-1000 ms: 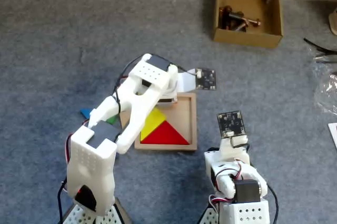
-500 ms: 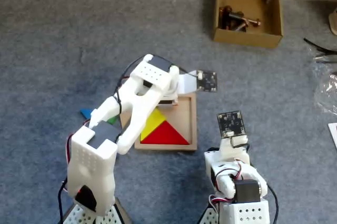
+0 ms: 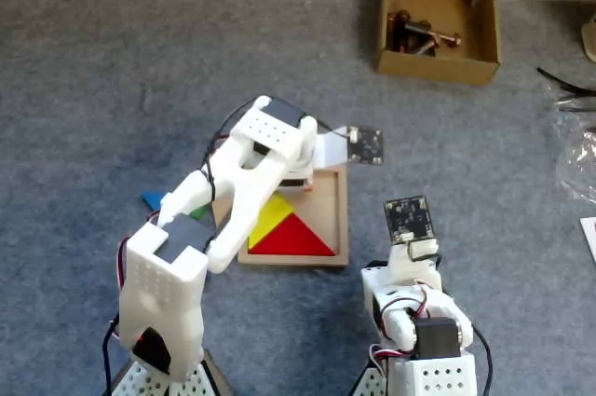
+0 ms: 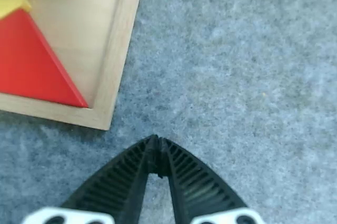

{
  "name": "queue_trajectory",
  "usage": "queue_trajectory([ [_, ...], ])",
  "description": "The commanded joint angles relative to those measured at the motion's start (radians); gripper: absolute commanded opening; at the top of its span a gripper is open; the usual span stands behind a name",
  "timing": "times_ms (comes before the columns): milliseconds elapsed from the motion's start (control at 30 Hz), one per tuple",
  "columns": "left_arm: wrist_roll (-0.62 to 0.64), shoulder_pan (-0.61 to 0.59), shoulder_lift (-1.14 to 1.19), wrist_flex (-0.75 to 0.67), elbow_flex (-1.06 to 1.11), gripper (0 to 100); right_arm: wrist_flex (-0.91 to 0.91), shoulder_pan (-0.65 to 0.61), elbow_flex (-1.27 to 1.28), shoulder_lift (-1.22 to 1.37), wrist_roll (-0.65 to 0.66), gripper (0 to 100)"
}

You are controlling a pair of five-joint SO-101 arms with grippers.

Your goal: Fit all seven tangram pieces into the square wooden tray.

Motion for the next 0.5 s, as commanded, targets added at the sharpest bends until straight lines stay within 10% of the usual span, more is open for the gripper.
queue_trajectory([
  [0,-0.011,0.019,-0.019,0.021,-0.058,7,-0.018,-0.010,0.117,-0.008,-0.008,0.5],
  [467,-0.011,0.024,-0.019,0.015,-0.061,6,-0.018,-0.010,0.117,-0.008,-0.008,0.5],
])
